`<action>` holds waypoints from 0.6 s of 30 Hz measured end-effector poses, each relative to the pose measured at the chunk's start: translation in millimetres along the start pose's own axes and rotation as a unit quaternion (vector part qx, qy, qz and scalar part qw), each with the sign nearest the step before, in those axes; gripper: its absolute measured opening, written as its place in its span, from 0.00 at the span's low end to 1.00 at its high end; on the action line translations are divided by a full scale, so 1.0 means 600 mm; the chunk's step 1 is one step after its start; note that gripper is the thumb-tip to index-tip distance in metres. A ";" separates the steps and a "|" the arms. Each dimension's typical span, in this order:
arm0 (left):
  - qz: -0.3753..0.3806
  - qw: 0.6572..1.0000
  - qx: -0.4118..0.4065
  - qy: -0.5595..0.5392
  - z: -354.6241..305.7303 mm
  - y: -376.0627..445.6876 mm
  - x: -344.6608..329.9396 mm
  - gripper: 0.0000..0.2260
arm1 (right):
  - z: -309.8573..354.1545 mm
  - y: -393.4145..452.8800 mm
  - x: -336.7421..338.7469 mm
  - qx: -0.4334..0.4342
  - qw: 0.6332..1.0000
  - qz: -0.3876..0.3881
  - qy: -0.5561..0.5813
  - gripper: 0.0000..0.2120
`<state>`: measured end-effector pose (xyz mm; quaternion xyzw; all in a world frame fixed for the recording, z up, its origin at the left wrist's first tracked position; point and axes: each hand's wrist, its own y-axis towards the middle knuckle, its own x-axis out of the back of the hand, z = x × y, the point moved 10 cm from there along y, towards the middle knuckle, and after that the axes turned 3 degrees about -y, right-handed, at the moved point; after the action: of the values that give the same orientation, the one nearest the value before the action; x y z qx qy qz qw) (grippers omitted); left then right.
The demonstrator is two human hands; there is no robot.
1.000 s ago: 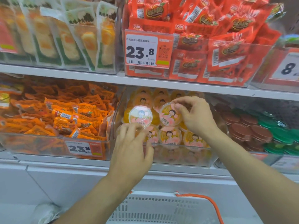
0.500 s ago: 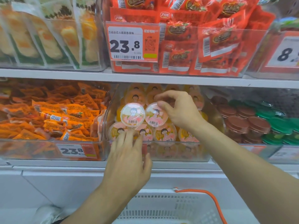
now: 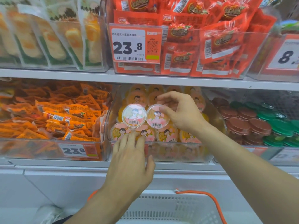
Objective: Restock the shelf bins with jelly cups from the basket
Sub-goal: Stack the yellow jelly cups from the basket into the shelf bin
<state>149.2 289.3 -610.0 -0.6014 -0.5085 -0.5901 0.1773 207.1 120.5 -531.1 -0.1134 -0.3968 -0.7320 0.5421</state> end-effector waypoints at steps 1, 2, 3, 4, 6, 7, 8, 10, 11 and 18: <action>-0.002 1.000 -0.001 -0.001 0.000 0.001 0.000 0.25 | -0.002 -0.002 -0.001 -0.002 1.000 0.014 -0.002 0.13; -0.004 1.000 -0.003 -0.002 -0.001 0.001 0.001 0.25 | -0.004 -0.004 -0.002 -0.006 1.000 0.026 -0.006 0.14; -0.006 1.000 -0.005 -0.005 -0.002 0.001 0.001 0.24 | -0.006 -0.006 -0.002 -0.010 0.999 0.035 -0.008 0.16; -0.010 1.000 -0.008 -0.009 -0.003 0.001 0.003 0.24 | -0.007 -0.009 -0.002 -0.013 0.999 0.043 -0.012 0.17; -0.026 0.999 -0.015 -0.028 -0.007 0.001 0.010 0.23 | -0.006 -0.015 -0.002 -0.015 0.997 0.064 -0.033 0.21; -0.035 0.998 -0.017 -0.038 -0.009 0.002 0.015 0.22 | -0.006 -0.019 -0.001 -0.014 0.996 0.076 -0.051 0.22; -0.042 0.998 -0.019 -0.047 -0.010 0.002 0.019 0.21 | -0.004 -0.023 -0.001 -0.011 0.994 0.087 -0.068 0.24; -0.048 0.997 -0.019 -0.052 -0.011 0.002 0.023 0.20 | -0.002 -0.031 -0.001 0.001 0.988 0.111 -0.106 0.27; -0.045 0.998 -0.016 -0.048 -0.010 0.002 0.021 0.21 | -0.002 -0.036 -0.003 0.006 0.984 0.120 -0.131 0.28; -0.007 1.000 0.005 -0.006 0.000 -0.001 -0.007 0.26 | -0.001 -0.052 -0.009 -0.012 0.980 0.093 -0.174 0.22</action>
<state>149.4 287.7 -614.0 -0.6007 -0.5167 -0.5850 0.1729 181.7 126.7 -549.1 -0.2820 -0.4643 -0.6518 0.5292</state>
